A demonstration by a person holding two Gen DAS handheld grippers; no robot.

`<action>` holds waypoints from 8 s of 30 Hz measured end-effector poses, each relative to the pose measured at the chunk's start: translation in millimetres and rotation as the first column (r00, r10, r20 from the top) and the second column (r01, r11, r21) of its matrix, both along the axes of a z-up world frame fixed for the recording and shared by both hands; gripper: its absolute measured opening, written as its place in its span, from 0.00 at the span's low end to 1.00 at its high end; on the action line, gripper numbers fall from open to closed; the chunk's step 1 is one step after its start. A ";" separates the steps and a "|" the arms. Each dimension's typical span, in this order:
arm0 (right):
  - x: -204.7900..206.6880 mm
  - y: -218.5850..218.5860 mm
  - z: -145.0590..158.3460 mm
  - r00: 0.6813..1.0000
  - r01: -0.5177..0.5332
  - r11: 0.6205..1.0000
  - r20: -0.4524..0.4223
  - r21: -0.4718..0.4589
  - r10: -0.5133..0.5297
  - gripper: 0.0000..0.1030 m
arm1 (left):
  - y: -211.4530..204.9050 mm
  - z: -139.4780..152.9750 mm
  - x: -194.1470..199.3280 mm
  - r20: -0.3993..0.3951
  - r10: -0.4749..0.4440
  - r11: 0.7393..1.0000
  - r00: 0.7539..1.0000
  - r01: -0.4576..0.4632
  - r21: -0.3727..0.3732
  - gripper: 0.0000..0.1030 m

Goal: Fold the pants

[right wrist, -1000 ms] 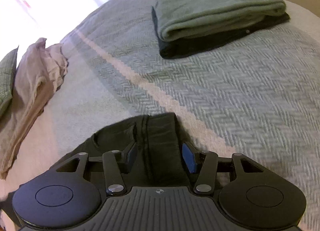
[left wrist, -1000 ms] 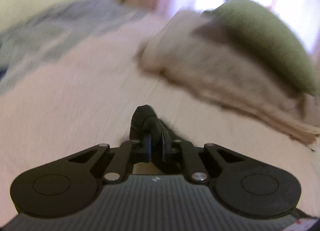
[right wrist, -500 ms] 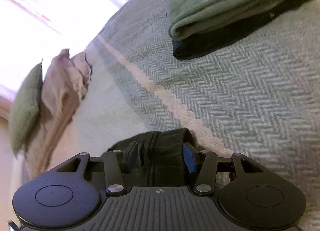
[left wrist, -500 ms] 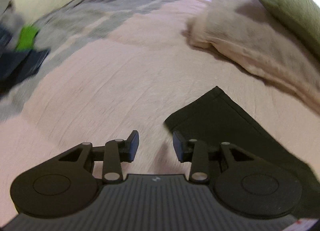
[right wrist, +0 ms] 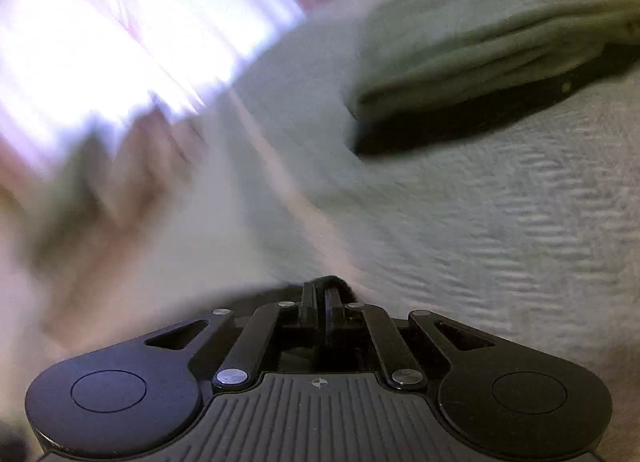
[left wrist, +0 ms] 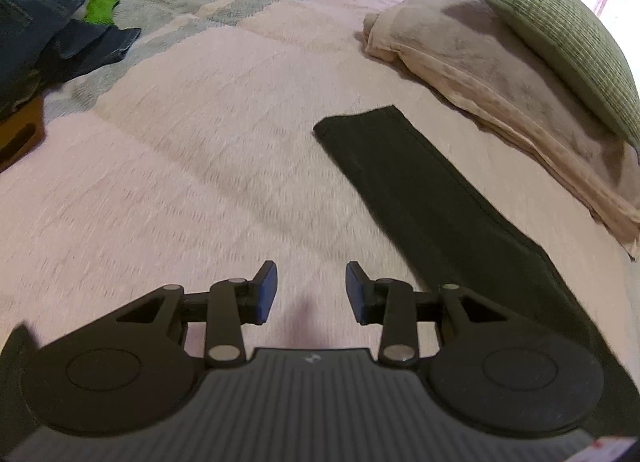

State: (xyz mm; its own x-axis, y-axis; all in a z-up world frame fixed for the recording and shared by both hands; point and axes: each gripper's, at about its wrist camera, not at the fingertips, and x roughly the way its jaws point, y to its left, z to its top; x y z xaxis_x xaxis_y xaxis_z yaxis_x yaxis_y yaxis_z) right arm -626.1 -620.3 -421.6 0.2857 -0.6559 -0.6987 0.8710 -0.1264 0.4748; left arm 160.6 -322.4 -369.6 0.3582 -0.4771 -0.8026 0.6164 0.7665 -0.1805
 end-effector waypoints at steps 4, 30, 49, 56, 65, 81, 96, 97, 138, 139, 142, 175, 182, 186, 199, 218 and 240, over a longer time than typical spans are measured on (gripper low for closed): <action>41.7 -8.0 22.4 0.953 -0.037 0.998 -0.298 0.052 0.051 0.17 | 25.7 16.4 -25.4 0.013 -0.001 1.000 1.000 0.001 0.019 0.31; 146.0 298.9 76.6 0.740 -0.214 0.919 -0.560 0.331 0.374 0.29 | 221.4 0.6 -112.1 0.110 -0.240 0.905 0.964 0.181 0.386 0.43; 286.2 490.0 281.7 0.917 -0.247 0.945 -0.264 0.214 0.299 0.58 | 352.4 221.8 -179.7 0.031 -0.582 0.777 0.813 0.545 0.314 0.82; 309.3 523.1 323.6 0.894 -0.312 0.936 -0.283 0.160 0.347 0.60 | 381.3 263.5 -201.5 0.091 -0.618 0.771 0.781 0.579 0.266 0.83; 306.5 552.7 317.0 0.883 -0.308 0.934 -0.312 0.180 0.352 0.60 | 404.3 272.9 -216.6 0.106 -0.647 0.749 0.755 0.602 0.277 0.83; 312.4 576.8 309.7 0.876 -0.310 0.927 -0.316 0.212 0.365 0.60 | 419.0 269.8 -222.8 0.102 -0.645 0.749 0.758 0.598 0.285 0.83; 322.5 565.9 306.8 0.873 -0.313 0.924 -0.317 0.221 0.372 0.60 | 409.3 267.7 -215.6 0.093 -0.639 0.754 0.764 0.596 0.277 0.83; 322.2 564.1 306.3 0.873 -0.313 0.923 -0.316 0.223 0.372 0.60 | 407.0 267.2 -215.5 0.091 -0.638 0.754 0.765 0.596 0.276 0.83; 277.2 268.3 237.4 0.812 -0.459 0.843 -0.252 0.281 0.526 0.60 | 99.8 200.3 -210.6 0.057 -0.686 0.709 0.725 0.649 0.278 0.86; 271.6 250.2 229.7 0.804 -0.469 0.835 -0.252 0.287 0.539 0.60 | 81.6 193.2 -211.3 0.051 -0.696 0.699 0.716 0.661 0.271 0.86; 259.9 207.3 208.3 0.774 -0.496 0.813 -0.269 0.304 0.573 0.60 | 28.3 168.7 -214.2 0.038 -0.737 0.662 0.675 0.710 0.241 0.85; 238.6 -93.3 23.4 0.430 -0.799 0.523 -0.326 0.297 0.842 0.12 | -296.6 -65.6 -153.6 0.017 -0.985 -0.146 -0.174 0.869 0.472 0.23; 252.4 -12.3 88.9 0.346 -0.813 0.550 -0.601 0.191 0.720 0.05 | -230.9 -22.1 -156.0 0.227 -0.967 0.018 -0.116 0.857 0.514 0.10; 270.9 85.6 136.1 0.282 -0.827 0.544 -0.733 0.141 0.619 0.04 | -147.9 30.5 -157.1 0.330 -0.943 0.203 0.049 0.869 0.451 0.10; 274.8 320.6 78.5 0.541 -0.492 0.734 -0.496 0.468 0.680 0.40 | 117.8 -12.3 -150.9 -0.131 -0.834 0.477 0.536 0.819 0.318 0.21; 77.4 313.6 57.9 0.832 0.472 0.855 0.212 0.217 -0.513 0.48 | 143.9 -43.1 81.9 -0.407 0.169 0.963 0.898 -0.238 -0.124 0.44; 12.1 320.0 86.3 0.830 0.451 0.890 0.336 0.067 -0.446 0.15 | 173.4 62.1 59.0 -0.069 -0.056 0.976 0.996 0.040 -0.213 0.04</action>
